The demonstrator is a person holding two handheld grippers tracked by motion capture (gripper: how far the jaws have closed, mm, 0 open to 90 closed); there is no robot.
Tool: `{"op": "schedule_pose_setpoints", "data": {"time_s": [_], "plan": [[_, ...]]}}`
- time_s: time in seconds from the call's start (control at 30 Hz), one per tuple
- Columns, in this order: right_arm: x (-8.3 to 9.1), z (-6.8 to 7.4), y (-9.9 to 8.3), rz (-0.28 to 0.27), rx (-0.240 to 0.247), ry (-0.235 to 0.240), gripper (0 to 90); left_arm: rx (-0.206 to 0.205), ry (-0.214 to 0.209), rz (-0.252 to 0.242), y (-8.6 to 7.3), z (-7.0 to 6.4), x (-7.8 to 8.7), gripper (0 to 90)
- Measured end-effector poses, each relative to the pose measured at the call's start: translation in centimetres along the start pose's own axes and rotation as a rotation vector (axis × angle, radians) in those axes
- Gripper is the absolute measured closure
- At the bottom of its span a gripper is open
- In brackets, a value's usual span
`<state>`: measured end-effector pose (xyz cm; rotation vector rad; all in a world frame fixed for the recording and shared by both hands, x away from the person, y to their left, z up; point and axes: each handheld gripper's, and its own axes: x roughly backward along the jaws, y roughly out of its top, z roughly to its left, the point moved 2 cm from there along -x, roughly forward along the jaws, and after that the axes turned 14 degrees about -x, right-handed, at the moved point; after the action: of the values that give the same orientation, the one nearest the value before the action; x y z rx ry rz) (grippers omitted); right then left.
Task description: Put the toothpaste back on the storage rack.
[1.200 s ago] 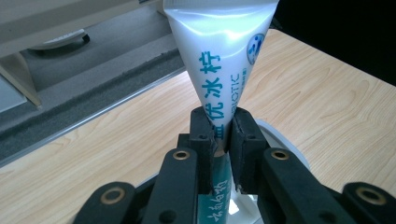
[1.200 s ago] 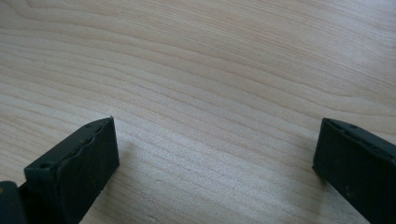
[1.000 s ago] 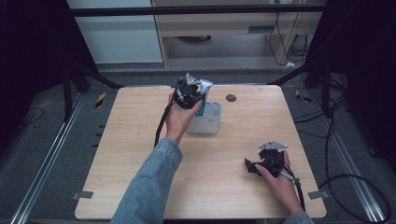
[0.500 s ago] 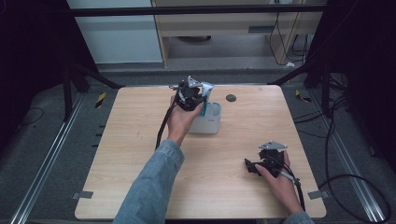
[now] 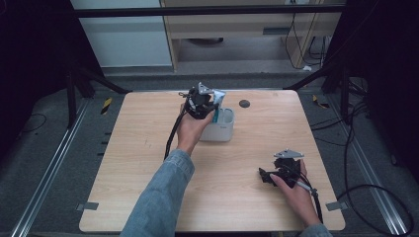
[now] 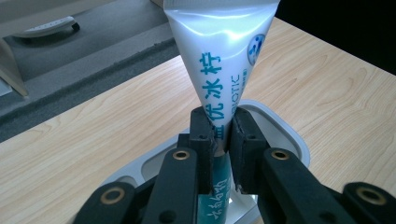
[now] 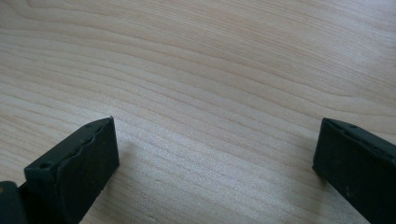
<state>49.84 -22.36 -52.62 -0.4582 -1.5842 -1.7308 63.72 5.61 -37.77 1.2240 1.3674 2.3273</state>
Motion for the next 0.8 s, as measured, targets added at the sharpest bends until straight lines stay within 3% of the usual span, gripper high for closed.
{"op": "schedule_pose_setpoints", "data": {"time_s": [0.8], "plan": [[0.0, 0.0, 0.0, 0.001, 0.000, -0.001, 0.4, 0.003, -0.009, 0.035, -1.2, -0.3, -0.8, 80.0]]}}
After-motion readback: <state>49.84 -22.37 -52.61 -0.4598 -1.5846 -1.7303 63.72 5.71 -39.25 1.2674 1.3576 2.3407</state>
